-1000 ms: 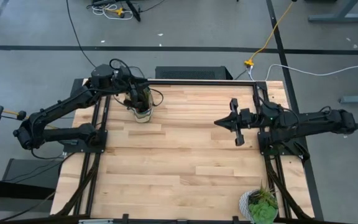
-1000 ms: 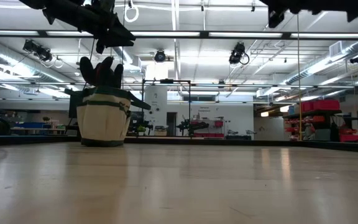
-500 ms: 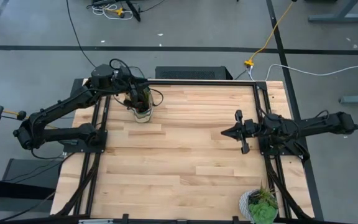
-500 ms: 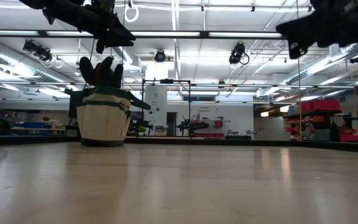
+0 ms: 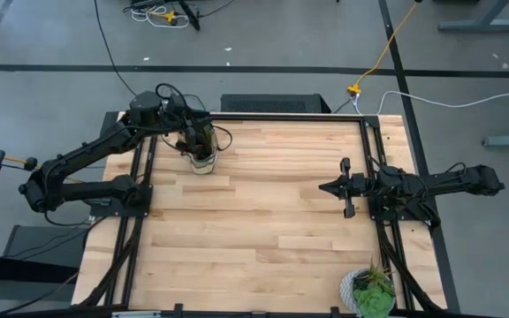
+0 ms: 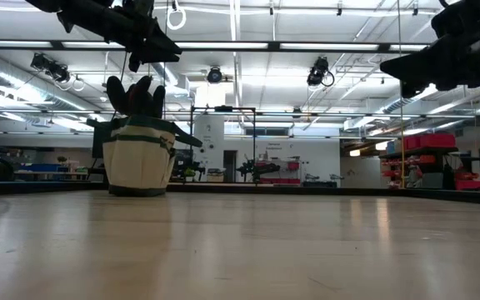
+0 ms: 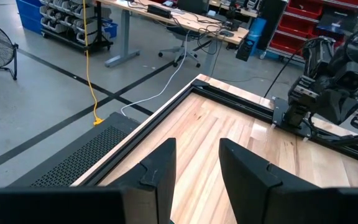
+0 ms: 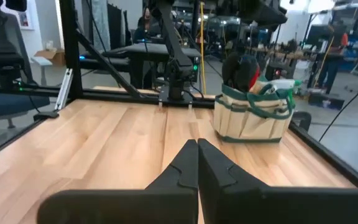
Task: Pick & Place Garden tools in Gardening bag
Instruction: Return to Home Position
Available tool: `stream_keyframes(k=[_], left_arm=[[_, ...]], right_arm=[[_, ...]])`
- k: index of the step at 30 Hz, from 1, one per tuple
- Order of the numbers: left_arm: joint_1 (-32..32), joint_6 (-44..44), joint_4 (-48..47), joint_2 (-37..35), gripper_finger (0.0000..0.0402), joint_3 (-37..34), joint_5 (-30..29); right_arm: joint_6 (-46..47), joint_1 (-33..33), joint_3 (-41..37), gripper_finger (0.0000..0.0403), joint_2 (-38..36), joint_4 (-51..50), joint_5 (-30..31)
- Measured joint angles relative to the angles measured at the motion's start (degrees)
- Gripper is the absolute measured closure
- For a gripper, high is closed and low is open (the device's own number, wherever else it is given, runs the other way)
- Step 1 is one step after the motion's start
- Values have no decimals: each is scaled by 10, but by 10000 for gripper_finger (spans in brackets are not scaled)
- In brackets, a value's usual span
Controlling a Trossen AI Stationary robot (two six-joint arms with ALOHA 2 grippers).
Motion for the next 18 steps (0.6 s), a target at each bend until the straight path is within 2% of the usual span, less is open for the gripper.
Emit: stream_keyframes(k=[6,18], left_arm=[[0,0,0,0,273,0,0],[0,0,0,0,273,0,0]], right_arm=[[-9,0,-28,403,-37,-1,-1],[-15,0,-28,403,-103,-55,-1]])
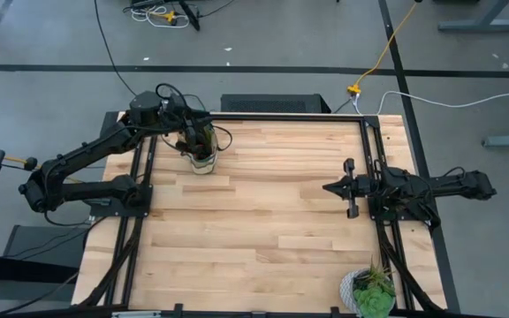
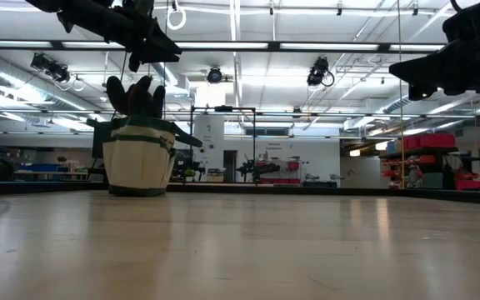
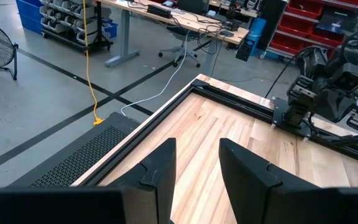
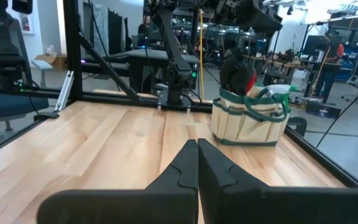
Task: Pick & Place Garden tools in Gardening bag
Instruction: Return to Home Position
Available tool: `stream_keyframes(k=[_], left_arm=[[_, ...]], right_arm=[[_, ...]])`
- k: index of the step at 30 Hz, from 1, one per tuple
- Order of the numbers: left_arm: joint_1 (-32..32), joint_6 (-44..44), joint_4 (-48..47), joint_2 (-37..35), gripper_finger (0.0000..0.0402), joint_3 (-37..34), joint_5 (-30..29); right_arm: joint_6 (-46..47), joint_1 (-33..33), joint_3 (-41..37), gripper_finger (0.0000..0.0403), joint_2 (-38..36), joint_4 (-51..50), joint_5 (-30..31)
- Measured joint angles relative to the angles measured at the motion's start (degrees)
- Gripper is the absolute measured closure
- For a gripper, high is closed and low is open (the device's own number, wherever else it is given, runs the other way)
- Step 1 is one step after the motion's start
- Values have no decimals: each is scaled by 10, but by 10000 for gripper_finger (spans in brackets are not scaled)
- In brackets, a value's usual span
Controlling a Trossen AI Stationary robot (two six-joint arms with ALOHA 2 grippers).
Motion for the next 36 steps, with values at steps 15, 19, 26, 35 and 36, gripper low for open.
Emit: stream_keyframes(k=[15,19,26,35,36], left_arm=[[0,0,0,0,273,0,0],[0,0,0,0,273,0,0],[0,0,0,0,273,0,0],[0,0,0,0,273,0,0],[0,0,0,0,273,0,0]], right_arm=[[15,0,0,403,-71,-99,-2],[15,0,0,403,-81,-109,-6],[10,0,0,403,-91,-108,-6],[0,0,0,403,-100,-108,-6],[0,0,0,401,-101,-108,-6]])
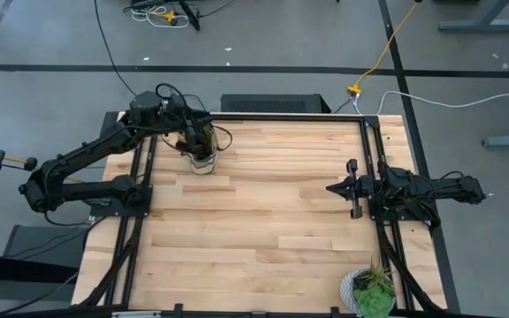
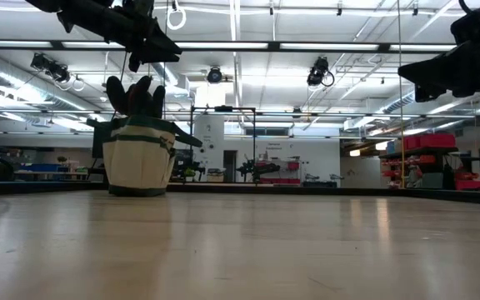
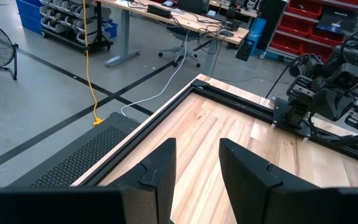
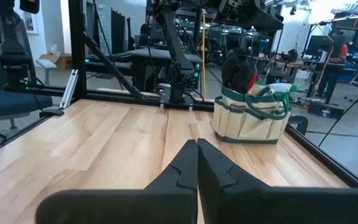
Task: Pick & Place Garden tools in Gardening bag
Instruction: Return to Home Position
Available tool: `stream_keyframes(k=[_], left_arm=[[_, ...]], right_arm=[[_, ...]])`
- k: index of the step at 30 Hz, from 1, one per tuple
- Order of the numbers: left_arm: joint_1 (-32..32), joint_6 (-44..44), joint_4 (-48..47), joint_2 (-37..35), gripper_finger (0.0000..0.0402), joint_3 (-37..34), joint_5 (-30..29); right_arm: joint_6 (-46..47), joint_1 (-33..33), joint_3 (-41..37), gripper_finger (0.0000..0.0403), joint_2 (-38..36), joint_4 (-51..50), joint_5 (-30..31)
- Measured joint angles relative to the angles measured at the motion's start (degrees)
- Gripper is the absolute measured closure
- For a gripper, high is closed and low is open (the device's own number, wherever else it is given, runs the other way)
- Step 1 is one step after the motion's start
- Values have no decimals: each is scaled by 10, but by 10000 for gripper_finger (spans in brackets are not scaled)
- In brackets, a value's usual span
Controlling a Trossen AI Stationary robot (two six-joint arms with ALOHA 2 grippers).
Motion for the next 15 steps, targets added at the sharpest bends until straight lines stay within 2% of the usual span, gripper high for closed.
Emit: stream_keyframes(k=[15], left_arm=[[0,0,0,0,273,0,0]], right_arm=[[0,0,0,383,0,0,2]])
